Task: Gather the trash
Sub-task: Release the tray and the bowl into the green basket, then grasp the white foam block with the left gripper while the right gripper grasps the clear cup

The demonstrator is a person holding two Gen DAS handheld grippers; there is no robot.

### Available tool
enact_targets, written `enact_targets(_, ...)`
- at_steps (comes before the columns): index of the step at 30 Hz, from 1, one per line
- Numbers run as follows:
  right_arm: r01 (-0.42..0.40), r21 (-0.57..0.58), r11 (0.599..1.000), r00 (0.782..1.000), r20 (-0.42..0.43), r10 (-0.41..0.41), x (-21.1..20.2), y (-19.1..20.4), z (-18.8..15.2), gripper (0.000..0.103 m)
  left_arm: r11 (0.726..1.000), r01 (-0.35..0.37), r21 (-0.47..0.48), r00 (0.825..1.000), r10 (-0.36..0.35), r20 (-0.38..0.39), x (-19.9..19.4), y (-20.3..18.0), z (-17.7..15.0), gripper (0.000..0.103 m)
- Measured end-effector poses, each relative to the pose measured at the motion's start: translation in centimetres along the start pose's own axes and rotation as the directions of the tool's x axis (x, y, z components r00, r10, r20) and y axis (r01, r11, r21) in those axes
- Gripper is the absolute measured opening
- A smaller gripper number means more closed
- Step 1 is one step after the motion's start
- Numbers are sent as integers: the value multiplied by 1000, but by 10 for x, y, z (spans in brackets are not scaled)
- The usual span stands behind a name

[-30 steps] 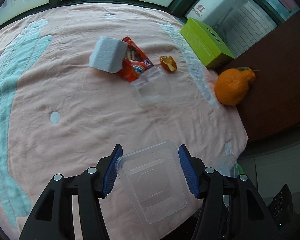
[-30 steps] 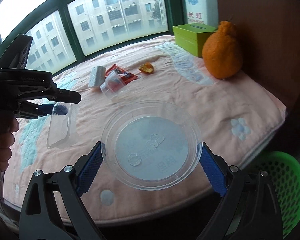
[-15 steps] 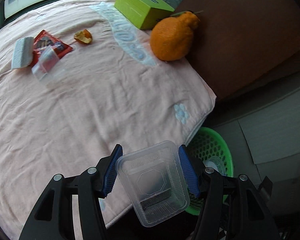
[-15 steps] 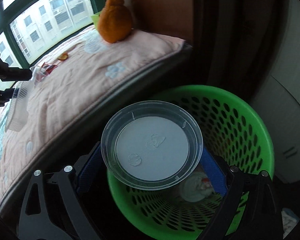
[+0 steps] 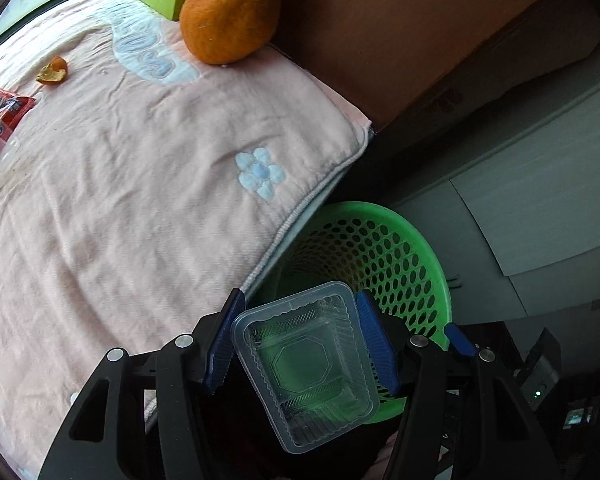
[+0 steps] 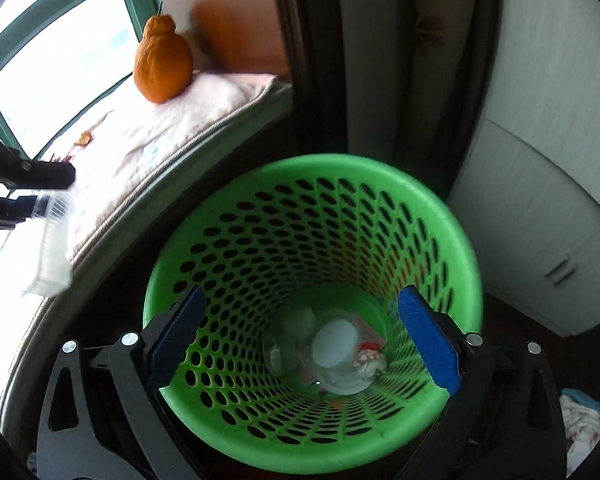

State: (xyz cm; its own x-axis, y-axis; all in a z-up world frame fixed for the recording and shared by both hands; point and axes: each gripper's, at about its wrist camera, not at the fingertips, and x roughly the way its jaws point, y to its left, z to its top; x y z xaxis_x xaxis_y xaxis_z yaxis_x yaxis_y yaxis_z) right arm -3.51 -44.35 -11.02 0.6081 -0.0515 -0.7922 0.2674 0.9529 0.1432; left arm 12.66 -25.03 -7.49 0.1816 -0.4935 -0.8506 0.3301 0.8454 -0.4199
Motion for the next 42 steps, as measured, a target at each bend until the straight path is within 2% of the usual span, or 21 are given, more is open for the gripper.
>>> enact_targets(8, -6, 71, 997, 997, 79, 1, -29, -19, 1, 96, 998, 25, 57, 998, -22, -53, 30, -29, -3, 56)
enact_targets(14, -9, 90, 996, 995, 101, 0, -39, -27, -1, 96, 996, 38, 78, 996, -31, -87, 48, -41, -8, 56)
enact_targets(20, -20, 95, 995, 995, 99, 11, -38, -26, -2, 96, 994, 62, 90, 993, -53, -106, 55, -46, -13, 68)
enact_targets(24, -33, 82, 996, 994, 103, 24, -40, -20, -1, 96, 993, 61, 106, 994, -51, -95, 48, -43, -17, 69)
enact_targets(30, -64, 33, 997, 993, 98, 61, -36, 1, 6, 96, 992, 15, 121, 1000, -12, -24, 16, -20, -19, 69)
enact_targets(34, -90, -16, 996, 992, 88, 91, -30, 24, 14, 96, 995, -32, 94, 999, 30, 29, -8, 7, -19, 69)
enact_targets(42, -165, -114, 980, 982, 72, 173, -17, 80, 32, 96, 991, -133, -13, 982, 133, 134, -60, 75, -7, 69)
